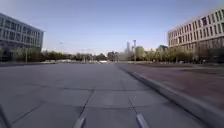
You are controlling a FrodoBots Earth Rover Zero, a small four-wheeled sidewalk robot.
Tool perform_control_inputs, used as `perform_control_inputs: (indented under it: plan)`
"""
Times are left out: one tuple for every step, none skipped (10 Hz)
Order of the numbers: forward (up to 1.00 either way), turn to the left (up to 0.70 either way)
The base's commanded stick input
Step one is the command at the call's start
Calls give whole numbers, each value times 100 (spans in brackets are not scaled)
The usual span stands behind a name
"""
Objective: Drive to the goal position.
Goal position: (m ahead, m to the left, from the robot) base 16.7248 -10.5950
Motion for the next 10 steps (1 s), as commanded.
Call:
perform_control_inputs:
  plan:
    - [60,0]
    - [60,7]
    - [60,12]
    - [60,15]
    - [60,5]
    - [60,0]
    - [60,0]
    - [60,0]
    - [60,0]
    - [60,0]
